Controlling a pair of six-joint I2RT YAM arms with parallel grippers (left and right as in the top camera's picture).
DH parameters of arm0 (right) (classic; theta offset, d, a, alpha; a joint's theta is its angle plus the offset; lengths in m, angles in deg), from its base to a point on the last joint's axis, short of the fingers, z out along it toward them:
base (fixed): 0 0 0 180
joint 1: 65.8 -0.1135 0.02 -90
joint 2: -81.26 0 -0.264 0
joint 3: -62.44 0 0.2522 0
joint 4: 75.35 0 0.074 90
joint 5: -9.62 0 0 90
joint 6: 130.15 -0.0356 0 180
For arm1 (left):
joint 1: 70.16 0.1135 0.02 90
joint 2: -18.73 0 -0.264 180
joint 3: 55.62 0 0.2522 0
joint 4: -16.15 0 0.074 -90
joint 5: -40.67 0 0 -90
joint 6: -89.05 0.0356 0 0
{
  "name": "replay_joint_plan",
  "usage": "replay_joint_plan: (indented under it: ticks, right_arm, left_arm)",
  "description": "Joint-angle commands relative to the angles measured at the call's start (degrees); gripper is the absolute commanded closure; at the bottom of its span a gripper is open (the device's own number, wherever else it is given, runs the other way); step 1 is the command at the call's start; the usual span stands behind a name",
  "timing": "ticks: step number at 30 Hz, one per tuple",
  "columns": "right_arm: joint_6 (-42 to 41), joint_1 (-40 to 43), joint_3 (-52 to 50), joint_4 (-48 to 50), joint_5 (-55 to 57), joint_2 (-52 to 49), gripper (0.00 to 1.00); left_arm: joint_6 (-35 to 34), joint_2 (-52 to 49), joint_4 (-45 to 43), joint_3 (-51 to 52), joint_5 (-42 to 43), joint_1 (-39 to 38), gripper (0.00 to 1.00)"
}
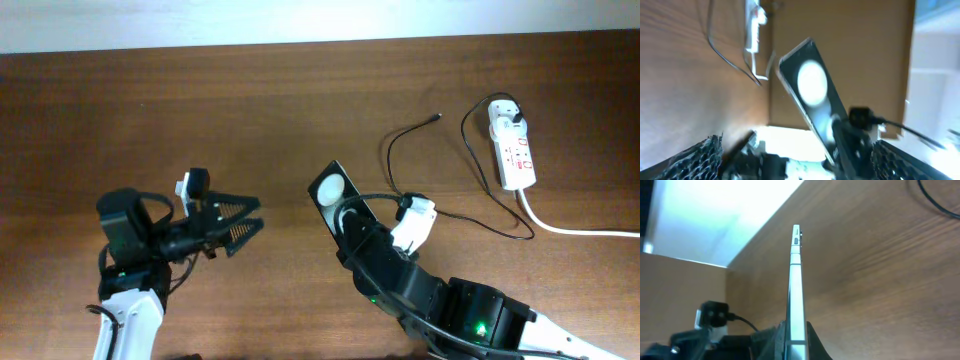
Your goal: Plug charger to phone and switch on socket
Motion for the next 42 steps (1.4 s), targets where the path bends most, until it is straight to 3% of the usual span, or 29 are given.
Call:
replay_joint_plan:
  ticks: [1, 7, 13, 16, 19, 23, 26, 28, 31, 36, 42]
  right_arm:
    - [-0.48, 0.22, -1.73, 4.35, 3.98, 1.11, 0.96]
    - [-0.5, 3.78, -7.82, 14.43, 1.73, 1.09, 0.96]
    - [-0.52, 4.98, -8.68, 24.87, -6.4, -4.44, 0.96]
    - [-1.16, 4.98, -8.68, 28.37, -9.94, -7.82, 0.96]
    - [-6.97, 4.98, -8.68, 28.37, -10.45, -8.83, 0.96]
    - [-14.93, 4.98, -8.68, 28.55, -15.78, -8.83, 0.96]
    - [-16.22, 4.98, -8.68, 28.57, -16.09, -8.83, 0.96]
    - [-19.21, 4.98, -8.68, 28.55, -15.65, -8.83, 0.96]
    - [-20.44, 4.98, -8.68, 28.55, -12.92, -8.92, 0.96]
    - [-23.28, 4.98, -8.68, 28.72, -11.63, -10.01, 0.96]
    - [-28.13, 4.98, -8.68, 29.75, -16.59, -12.68, 0.96]
  left_arm:
    - [0.96, -0.79, -0.13, -0.24, 6.56, 0.98, 0.01]
    - [-1.14, -0.81, 0.13, -0.24, -2.16, 0.02, 0.01]
    - [-20.0, -0.81, 0.07, -0.24, -20.94, -8.35, 0.01]
    - [-26.93, -0.81, -0.81, -0.24, -24.0, -12.41, 0.0]
    - [-31.1, -0.81, -7.26, -0.26, -24.61, -13.11, 0.02]
    - [-36.94, -0.81, -16.5, -0.26, -26.1, -13.46, 0.11]
    - [-39.67, -0.81, -17.05, -0.26, -26.38, -15.21, 0.16]
    - [-41.31, -0.81, -17.05, -0.26, -26.86, -17.27, 0.3]
    - [-43.45, -0.81, -17.07, -0.26, -27.39, -18.16, 0.38]
    - [-45.27, -0.81, -17.07, -0.26, -27.43, -18.16, 0.59]
    - [-47.06, -0.81, -17.05, -0.26, -28.48, -18.16, 0.61]
